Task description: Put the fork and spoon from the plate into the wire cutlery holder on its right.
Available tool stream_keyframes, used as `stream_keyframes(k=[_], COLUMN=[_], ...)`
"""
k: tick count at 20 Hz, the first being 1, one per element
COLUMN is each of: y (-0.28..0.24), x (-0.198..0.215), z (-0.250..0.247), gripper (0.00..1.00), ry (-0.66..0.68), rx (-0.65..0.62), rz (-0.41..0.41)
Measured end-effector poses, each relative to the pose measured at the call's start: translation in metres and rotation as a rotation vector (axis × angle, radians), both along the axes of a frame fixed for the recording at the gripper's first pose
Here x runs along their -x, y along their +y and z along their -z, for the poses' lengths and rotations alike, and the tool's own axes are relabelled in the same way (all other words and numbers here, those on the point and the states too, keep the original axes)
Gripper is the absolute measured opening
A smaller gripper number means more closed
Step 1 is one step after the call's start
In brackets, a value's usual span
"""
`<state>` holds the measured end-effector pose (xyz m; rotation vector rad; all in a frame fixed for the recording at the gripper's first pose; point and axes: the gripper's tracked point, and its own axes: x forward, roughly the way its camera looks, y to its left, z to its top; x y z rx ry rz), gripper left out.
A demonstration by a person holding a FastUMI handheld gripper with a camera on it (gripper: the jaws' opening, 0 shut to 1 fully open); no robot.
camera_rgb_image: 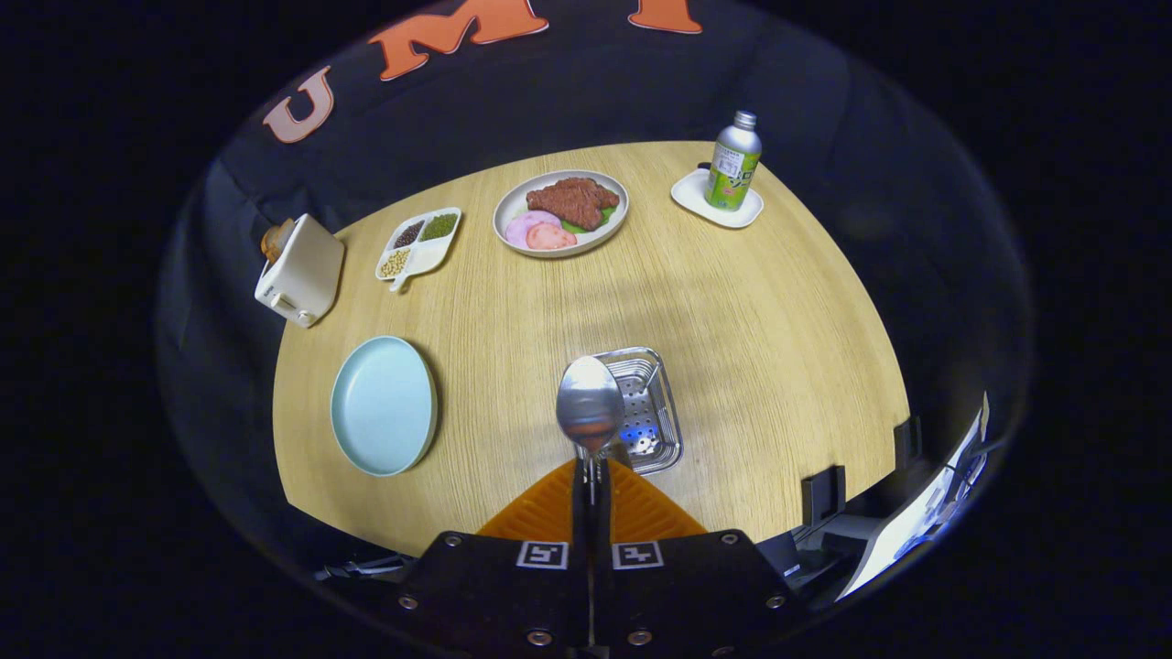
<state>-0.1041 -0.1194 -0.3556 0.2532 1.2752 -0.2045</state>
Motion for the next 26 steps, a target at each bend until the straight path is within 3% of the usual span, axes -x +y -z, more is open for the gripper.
stream_keyframes(k=[6, 13, 17, 18, 26], y=[-0.01, -0.022, -0.035, -0.038, -0.04], x=[-0.008, -0.055, -0.092, -0.098, -0.112], z=[0.016, -0.025, -0.093, -0.114, -0.262], gripper=[0.04, 0.15, 0.37, 0.47, 0.85], ry=[0.007, -0.272, -0.568, -0.639, -1.061], rx=[-0.012, -0.051, 0.002, 0.019, 0.132], rz=[-0.014, -0.009, -0.019, -0.024, -0.054])
